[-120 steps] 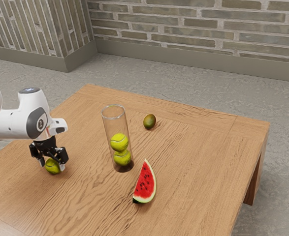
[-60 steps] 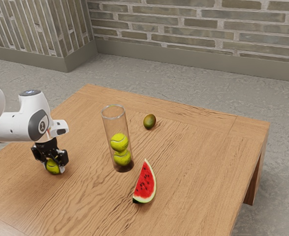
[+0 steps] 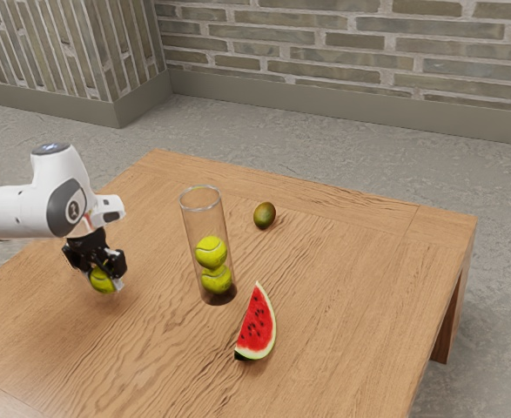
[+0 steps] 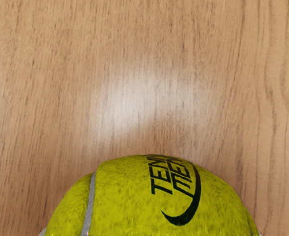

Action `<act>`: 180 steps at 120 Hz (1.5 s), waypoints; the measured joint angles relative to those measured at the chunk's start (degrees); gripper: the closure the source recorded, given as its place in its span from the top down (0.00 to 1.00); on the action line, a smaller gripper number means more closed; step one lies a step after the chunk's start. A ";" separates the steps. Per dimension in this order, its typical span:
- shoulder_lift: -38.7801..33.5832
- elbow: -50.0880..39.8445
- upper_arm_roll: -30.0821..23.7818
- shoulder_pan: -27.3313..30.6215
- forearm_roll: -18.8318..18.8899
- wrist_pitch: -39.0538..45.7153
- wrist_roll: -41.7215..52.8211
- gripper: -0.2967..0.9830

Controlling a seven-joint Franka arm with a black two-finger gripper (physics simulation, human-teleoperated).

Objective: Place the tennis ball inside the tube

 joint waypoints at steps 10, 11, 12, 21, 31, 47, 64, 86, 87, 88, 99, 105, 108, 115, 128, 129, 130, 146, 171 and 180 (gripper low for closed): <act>-3.04 0.25 0.06 -1.84 0.60 -0.42 -0.33 0.49; -3.35 0.30 0.06 -2.04 0.77 -0.52 -0.39 0.49; -3.62 0.35 0.07 -2.23 0.92 -0.62 -0.44 0.48; -5.02 5.44 0.01 -3.47 3.52 -4.18 -1.31 0.47; -5.73 12.40 -0.83 -4.20 6.03 -9.34 -2.29 0.46; -4.65 25.96 -4.98 -4.74 7.80 -17.76 -3.42 0.45; -3.95 31.20 -7.72 -7.49 7.53 -23.09 -4.33 0.46; -3.66 31.64 -9.85 -8.39 6.22 -26.06 -5.43 0.45; -3.66 31.65 -9.89 -8.41 6.19 -26.13 -5.48 0.45; -3.66 31.65 -9.93 -8.44 6.16 -26.21 -5.53 0.45; -3.43 31.59 -10.18 -9.36 5.98 -26.86 -6.12 0.45; -3.29 31.58 -10.28 -9.84 5.92 -27.07 -6.45 0.44; -3.26 31.57 -10.30 -9.96 5.90 -27.16 -6.61 0.44; -3.17 31.57 -10.32 -10.01 5.86 -27.28 -6.95 0.44; -2.71 31.77 -10.60 -9.80 5.81 -27.36 -7.51 0.44; -2.62 31.86 -10.64 -9.81 5.79 -27.37 -7.55 0.44; -2.54 31.93 -10.67 -9.82 5.76 -27.37 -7.59 0.44; -2.14 32.33 -10.84 -9.90 5.36 -27.48 -8.04 0.53; -2.32 32.38 -10.77 -9.73 4.64 -27.88 -8.15 0.67; -2.53 32.35 -10.73 -9.70 4.60 -28.07 -8.17 0.69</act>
